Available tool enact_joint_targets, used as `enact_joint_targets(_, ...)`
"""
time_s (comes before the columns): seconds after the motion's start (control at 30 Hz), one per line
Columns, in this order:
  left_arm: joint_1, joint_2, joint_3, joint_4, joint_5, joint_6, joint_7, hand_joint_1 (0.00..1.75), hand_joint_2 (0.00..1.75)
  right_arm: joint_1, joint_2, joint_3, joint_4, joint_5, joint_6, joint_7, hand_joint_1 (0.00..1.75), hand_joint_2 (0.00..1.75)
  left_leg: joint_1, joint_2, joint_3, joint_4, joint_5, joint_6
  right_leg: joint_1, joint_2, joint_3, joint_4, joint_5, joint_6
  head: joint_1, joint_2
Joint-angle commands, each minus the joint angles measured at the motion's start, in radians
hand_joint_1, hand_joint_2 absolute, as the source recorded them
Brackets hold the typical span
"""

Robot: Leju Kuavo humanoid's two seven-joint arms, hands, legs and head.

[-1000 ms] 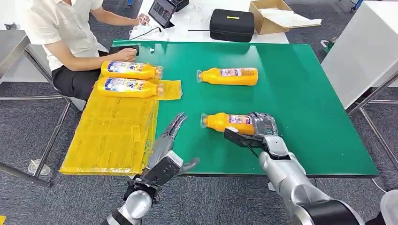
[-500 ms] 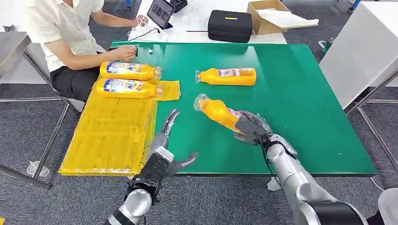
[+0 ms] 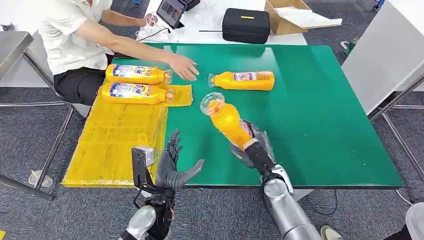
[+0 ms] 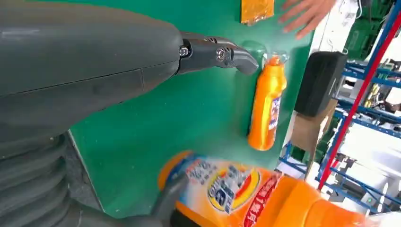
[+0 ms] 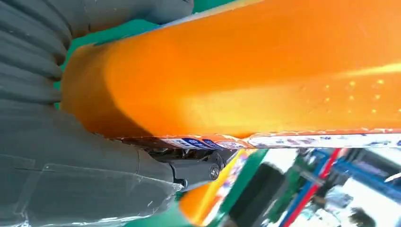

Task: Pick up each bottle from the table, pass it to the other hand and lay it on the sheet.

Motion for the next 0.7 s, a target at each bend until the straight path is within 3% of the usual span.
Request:
enact_joint_targets(0.03, -0.049, 0.031, -0.042, 0.019, -0.031, 0.011, -0.031, 0.0, 1.75, -0.028, 0.042, 0.173, 0.053, -0.024, 0.049, -0.013, 1.75, 1.75, 0.0, 0.002, 0.005, 0.0, -0.002, 0.0, 0.001, 0.001, 0.004, 0.0, -0.001, -0.002, 0.0, 0.0)
enact_joint_targets(0.7, -0.074, 0.014, 0.017, -0.018, 0.005, 0.003, -0.077, 0.0, 1.75, 0.012, 0.011, 0.323, -0.076, -0.13, 0.184, -0.032, 1.75, 1.75, 0.0, 0.0, 0.003, 0.0, -0.001, 0.0, 0.001, -0.001, 0.003, 0.0, -0.002, -0.002, 0.0, 0.0)
